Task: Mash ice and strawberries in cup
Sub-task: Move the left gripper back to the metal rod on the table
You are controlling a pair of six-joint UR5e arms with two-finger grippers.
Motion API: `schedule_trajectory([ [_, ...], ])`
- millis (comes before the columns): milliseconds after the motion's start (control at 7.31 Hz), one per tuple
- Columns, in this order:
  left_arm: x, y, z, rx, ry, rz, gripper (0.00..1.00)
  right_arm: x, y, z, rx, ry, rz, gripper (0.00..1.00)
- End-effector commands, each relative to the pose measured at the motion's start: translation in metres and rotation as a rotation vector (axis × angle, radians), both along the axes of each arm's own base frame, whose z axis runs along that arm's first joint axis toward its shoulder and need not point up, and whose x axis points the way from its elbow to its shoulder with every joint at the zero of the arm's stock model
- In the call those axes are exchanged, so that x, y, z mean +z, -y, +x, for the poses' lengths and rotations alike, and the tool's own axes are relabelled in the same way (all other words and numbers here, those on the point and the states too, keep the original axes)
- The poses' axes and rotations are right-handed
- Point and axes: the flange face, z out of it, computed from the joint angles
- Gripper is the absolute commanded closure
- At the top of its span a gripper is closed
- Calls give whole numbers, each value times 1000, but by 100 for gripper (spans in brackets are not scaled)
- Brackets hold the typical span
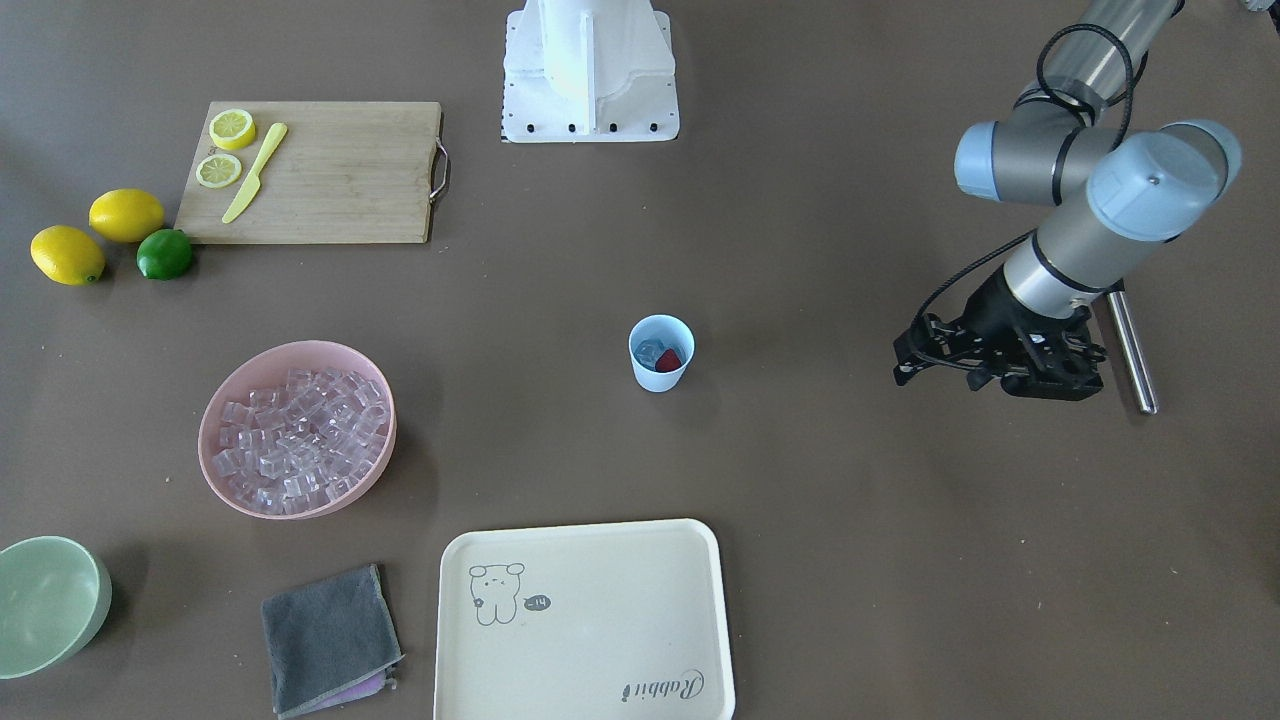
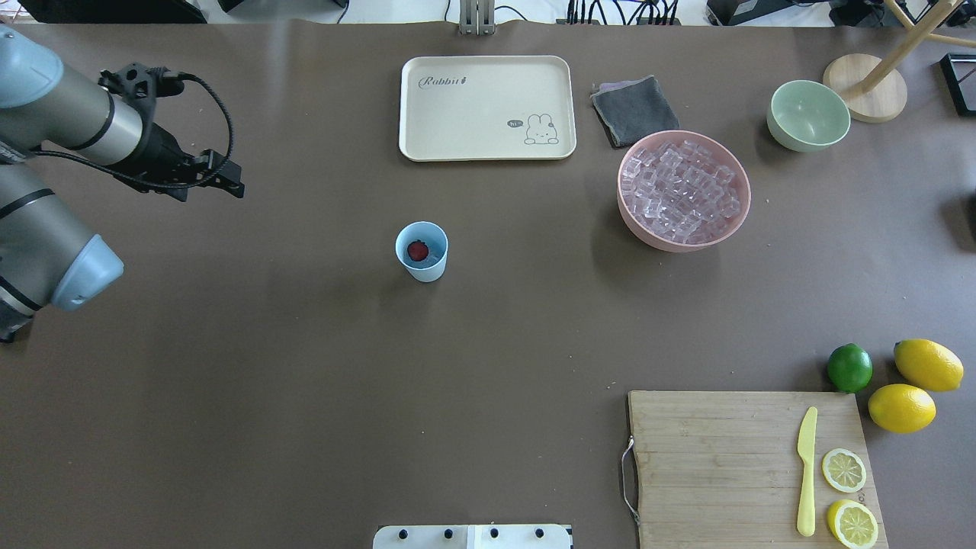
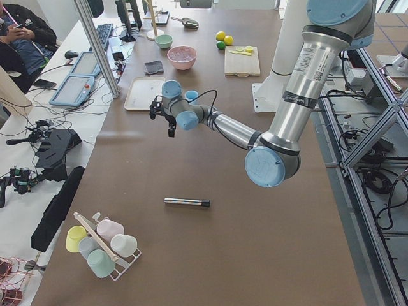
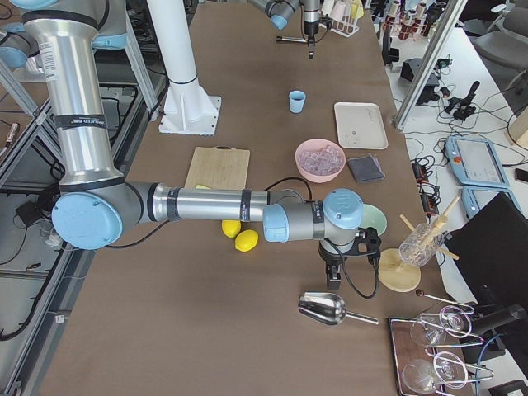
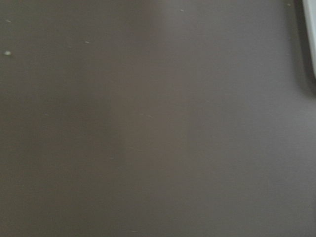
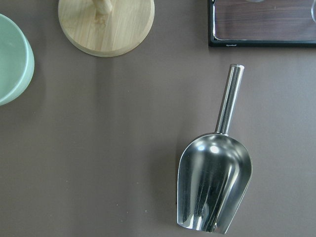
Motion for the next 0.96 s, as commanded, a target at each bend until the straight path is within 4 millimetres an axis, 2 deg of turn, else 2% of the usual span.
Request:
schedule_trajectory([
  [0,75,6,-49,-4,89,-15,2,-6,6,-4,-7,-1,-2,0],
  [137,112,2,-73,-8,123,-37,2,-5,3,-3,-6,0,-5,0],
  [274,148,-4,-110,16,161,-12,2,-8,6,-4,-6,2,1,0],
  [411,170,-9,-139,10,180,-12,2,-10,6,-4,-6,2,7,0],
  [821,197,-15,-145,-15,198,-80,2,-10,6,-6,-11,22,8,0],
])
